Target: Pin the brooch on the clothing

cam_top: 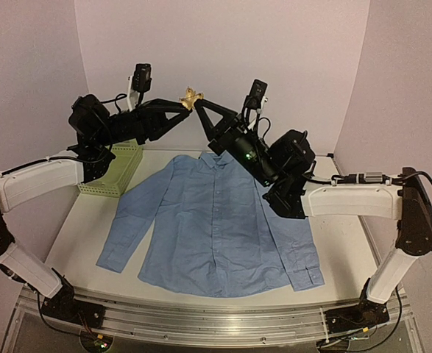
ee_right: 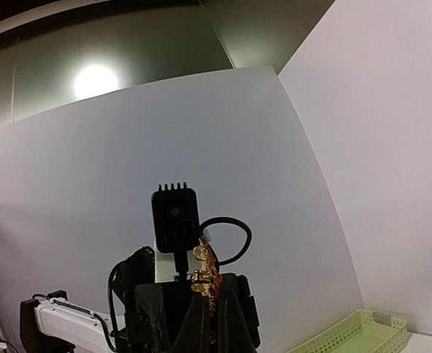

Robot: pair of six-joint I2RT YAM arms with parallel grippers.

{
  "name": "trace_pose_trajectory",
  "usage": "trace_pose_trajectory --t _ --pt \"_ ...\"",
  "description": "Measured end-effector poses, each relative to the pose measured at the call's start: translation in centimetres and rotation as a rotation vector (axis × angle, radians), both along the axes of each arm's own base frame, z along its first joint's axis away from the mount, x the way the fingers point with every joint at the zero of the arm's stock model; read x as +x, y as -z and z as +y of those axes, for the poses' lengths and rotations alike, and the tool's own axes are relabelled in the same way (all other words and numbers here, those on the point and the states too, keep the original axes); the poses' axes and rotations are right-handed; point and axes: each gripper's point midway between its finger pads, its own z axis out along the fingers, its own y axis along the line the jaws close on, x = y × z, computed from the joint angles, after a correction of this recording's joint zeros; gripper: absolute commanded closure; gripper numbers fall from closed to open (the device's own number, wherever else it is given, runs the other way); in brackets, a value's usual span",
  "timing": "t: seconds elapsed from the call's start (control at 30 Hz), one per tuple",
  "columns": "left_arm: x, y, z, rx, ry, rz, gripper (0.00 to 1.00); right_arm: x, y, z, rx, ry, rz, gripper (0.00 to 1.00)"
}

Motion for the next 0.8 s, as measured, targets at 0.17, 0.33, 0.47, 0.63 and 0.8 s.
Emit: trace_pose_trajectory --t 0.17,0.33,0.47,0.63,0.8 --pt "0.1 0.0 0.0 0.001 -0.001 0.001 0.97 0.0 0.2 0.1 -0.009 0.004 -0.003 1.0" --pt "0.4 0.3 -0.1 0.006 -0.009 0.019 1.0 0.0 0.3 0.1 -0.016 0.013 -0.014 0.99" --pt "0.7 0.9 -0.3 0.028 -0.013 0.036 1.0 -0.1 0.9 0.2 -0.029 0.01 -0.012 0.65" --pt "1.6 2.7 -0.8 0.115 -0.049 0.046 1.0 0.1 4.4 0.4 -0.149 0.019 0.038 0.24" --pt "2.2 5.6 -0.9 0.247 -0.108 0.015 1.0 -0.5 6.0 0.1 -0.357 0.04 0.055 0.16"
